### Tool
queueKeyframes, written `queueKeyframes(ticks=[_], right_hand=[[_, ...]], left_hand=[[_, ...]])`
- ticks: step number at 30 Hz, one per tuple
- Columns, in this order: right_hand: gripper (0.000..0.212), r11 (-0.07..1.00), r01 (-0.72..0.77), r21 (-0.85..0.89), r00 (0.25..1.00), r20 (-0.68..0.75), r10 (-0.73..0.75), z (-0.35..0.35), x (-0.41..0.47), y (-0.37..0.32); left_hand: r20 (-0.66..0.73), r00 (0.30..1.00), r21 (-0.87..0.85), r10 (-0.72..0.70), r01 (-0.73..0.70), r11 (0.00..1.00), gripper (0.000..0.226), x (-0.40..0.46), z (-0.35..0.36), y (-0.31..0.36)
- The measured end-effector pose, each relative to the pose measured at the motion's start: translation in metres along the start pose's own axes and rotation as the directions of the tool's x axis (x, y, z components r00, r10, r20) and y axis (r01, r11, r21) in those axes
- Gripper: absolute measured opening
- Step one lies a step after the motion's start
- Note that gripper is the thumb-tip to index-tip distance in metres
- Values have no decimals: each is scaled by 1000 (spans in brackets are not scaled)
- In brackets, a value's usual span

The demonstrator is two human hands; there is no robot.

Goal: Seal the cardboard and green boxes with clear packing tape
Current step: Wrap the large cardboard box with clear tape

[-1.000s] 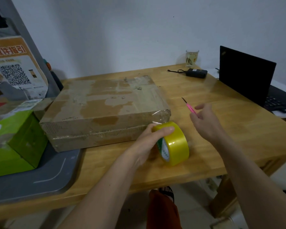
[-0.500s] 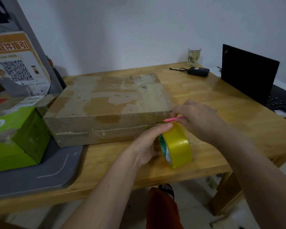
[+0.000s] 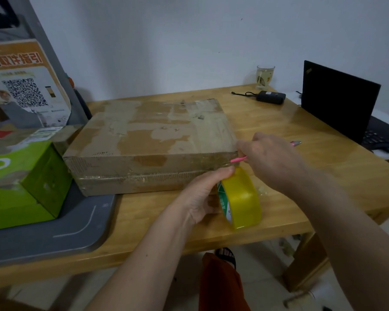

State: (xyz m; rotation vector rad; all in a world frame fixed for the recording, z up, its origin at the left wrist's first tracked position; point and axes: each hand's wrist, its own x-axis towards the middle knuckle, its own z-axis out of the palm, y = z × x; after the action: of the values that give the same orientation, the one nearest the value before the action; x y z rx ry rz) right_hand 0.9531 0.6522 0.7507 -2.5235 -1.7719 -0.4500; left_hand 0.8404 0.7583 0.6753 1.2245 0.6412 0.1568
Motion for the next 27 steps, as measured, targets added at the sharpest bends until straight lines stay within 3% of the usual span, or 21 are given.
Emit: queueKeyframes(ticks=[4, 8, 15, 18, 19, 21, 22, 24, 26, 27], right_hand=[[17, 999, -6, 50, 999, 38, 4, 14, -3, -3], [5, 919, -200, 339, 980, 77, 185, 26, -8, 19], [11, 832, -435, 344, 900, 184, 394, 75, -11, 50], [6, 796, -470, 382, 882, 214, 419, 99, -9, 51], [18, 803, -469, 367, 883, 212, 419, 101, -11, 48], [29, 816, -416, 402, 903, 72, 424, 98, -14, 37], [24, 802, -365, 473, 900, -43, 434, 92, -15, 26], [6, 652, -204, 730, 881, -153, 447, 72, -19, -2], [7, 347, -117, 930, 919, -31, 394, 56, -22, -34], [8, 259, -117, 959, 939, 22, 343, 53, -24, -47]], left_hand=[[29, 999, 58, 16, -18, 998, 63, -5, 4, -1], [55, 998, 49, 42, -44, 998, 42, -9, 0, -1], [-22, 993, 22, 118, -118, 993, 52, -14, -6, -3], [-90, 972, 40, 217, -214, 976, 62, -19, -10, -4], [-117, 959, 57, 260, -254, 965, 62, -21, -13, -4], [-177, 925, 111, 335, -319, 941, 56, -25, -20, -3], [-191, 908, 142, 373, -350, 926, 49, -28, -24, -2], [-190, 871, 186, 454, -422, 887, 33, -31, -29, -1], [-196, 833, 211, 518, -480, 851, 23, -35, -33, 1], [-192, 816, 233, 545, -501, 833, 19, -37, -33, 1]])
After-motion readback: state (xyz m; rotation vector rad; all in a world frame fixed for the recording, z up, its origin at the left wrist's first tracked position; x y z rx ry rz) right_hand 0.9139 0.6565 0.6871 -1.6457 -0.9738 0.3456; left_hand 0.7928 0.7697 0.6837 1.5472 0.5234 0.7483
